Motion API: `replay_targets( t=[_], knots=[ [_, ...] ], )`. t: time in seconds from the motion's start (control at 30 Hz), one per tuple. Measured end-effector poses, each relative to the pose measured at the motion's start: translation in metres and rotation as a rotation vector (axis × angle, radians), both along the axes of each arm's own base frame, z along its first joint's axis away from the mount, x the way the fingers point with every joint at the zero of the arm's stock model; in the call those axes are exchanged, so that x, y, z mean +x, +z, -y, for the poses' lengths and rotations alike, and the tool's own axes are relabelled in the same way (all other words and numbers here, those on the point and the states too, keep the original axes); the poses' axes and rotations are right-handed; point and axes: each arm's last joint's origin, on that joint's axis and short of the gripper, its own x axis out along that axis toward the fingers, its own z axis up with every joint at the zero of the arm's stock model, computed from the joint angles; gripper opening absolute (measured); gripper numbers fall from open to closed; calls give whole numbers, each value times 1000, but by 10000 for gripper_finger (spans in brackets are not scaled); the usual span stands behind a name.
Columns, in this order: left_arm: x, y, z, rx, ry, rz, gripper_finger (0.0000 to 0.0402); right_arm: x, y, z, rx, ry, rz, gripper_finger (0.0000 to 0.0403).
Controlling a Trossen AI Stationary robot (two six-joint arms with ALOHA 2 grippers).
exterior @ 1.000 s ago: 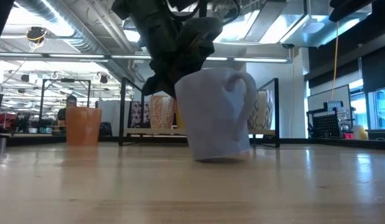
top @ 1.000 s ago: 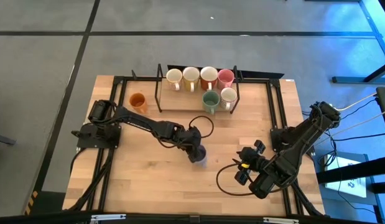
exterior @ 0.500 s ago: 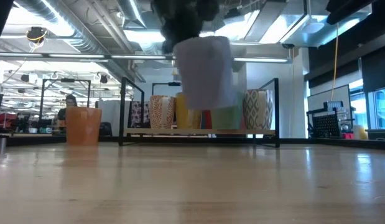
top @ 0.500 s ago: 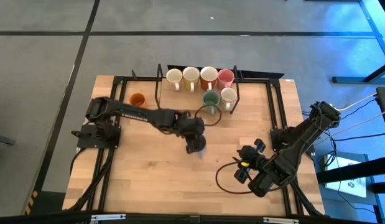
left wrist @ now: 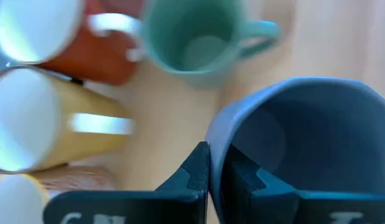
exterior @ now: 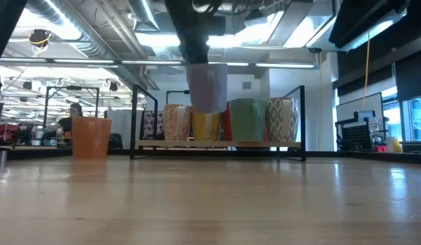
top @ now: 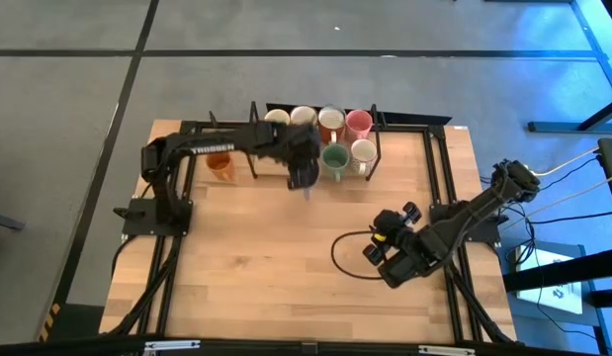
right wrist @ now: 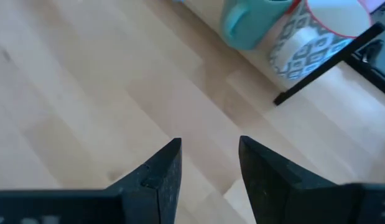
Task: Place coffee mugs
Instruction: Put the blue mug on the shelf
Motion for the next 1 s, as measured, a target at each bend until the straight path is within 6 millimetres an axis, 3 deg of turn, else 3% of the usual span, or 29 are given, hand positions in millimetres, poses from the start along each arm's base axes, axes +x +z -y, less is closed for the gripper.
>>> replay_targets(
  t=[0.2, 0.37, 0.63, 1.0],
  knots=[
    [-11, -1, -46, -56, 24, 36, 16, 6, 0, 12, -6, -49, -9, 147],
    [-14, -8, -67, -109, 37, 50, 16, 11, 0, 21, -15, -71, -22, 147],
    [-4, -31, -79, -118, 38, 26, 16, 16, 0, 33, -7, -119, -31, 147],
    [4, -58, -93, -138, 55, -26, 18, 16, -1, 33, 2, -120, -32, 147]
  ],
)
